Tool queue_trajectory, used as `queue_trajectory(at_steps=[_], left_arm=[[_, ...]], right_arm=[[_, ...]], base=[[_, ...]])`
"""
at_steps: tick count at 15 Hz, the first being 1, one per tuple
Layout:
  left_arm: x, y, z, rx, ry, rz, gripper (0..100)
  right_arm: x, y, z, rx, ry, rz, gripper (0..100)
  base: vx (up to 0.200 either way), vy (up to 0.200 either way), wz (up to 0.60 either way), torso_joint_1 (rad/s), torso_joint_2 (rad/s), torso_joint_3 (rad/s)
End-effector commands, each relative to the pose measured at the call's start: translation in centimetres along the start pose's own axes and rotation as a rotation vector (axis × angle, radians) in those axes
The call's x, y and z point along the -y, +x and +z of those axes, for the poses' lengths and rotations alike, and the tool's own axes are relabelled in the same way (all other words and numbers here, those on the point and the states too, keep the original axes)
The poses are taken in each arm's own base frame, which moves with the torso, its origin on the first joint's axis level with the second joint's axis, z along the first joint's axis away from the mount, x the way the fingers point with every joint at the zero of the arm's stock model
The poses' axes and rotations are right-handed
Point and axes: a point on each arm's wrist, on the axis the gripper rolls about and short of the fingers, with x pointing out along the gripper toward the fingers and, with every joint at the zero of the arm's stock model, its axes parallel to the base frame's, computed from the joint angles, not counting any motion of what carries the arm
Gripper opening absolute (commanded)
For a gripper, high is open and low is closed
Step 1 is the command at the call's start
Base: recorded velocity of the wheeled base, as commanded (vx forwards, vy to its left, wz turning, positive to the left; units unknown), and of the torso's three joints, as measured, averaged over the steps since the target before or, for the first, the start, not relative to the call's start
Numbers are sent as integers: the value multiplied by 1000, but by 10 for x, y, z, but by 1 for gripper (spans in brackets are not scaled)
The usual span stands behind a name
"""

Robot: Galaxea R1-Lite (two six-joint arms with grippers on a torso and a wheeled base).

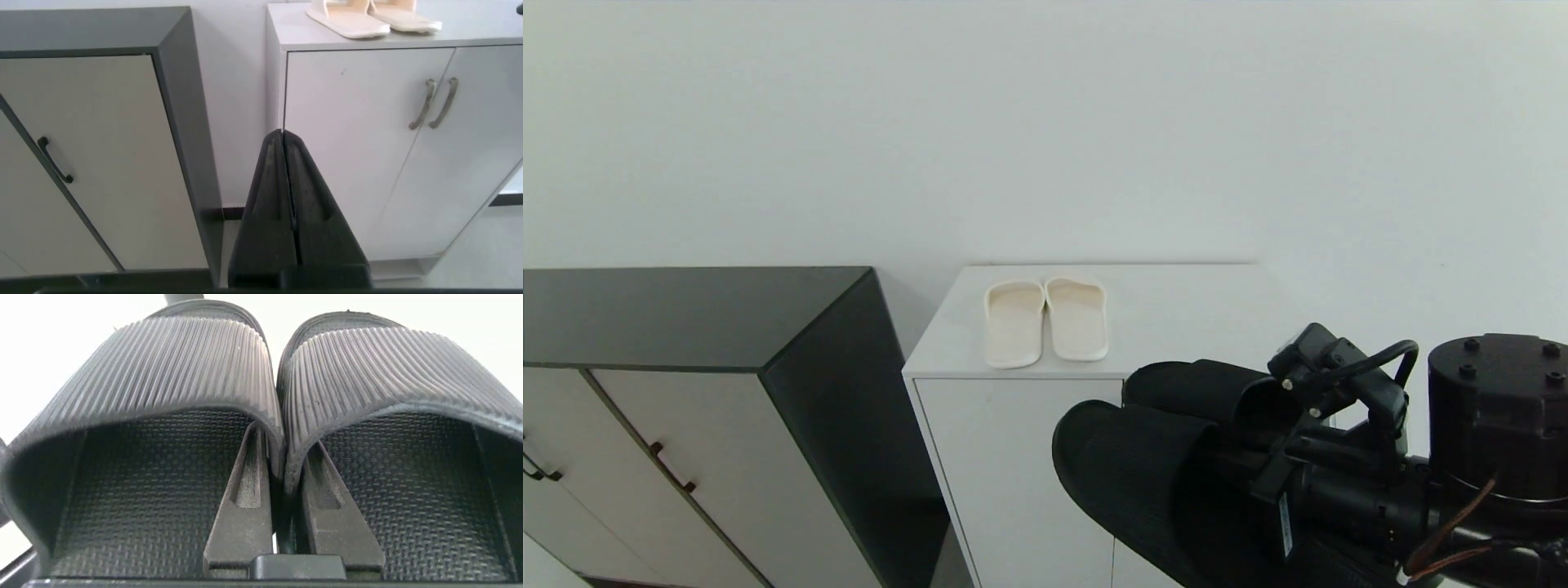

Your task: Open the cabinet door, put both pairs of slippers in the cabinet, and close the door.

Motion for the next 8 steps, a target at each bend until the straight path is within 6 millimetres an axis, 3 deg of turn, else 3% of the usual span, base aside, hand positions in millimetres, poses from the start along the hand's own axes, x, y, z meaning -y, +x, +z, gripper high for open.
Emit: queue_trajectory(at_steps=[1,8], left_arm=[[0,0,0,0,0,0,0],[0,0,0,0,2,2,0]], right_arm=[[-1,-5,-1,2,-8,5,0],[-1,-9,-11,-25,-14,15,0]], base=[[0,0,0,0,0,0],[0,0,0,-25,57,33]])
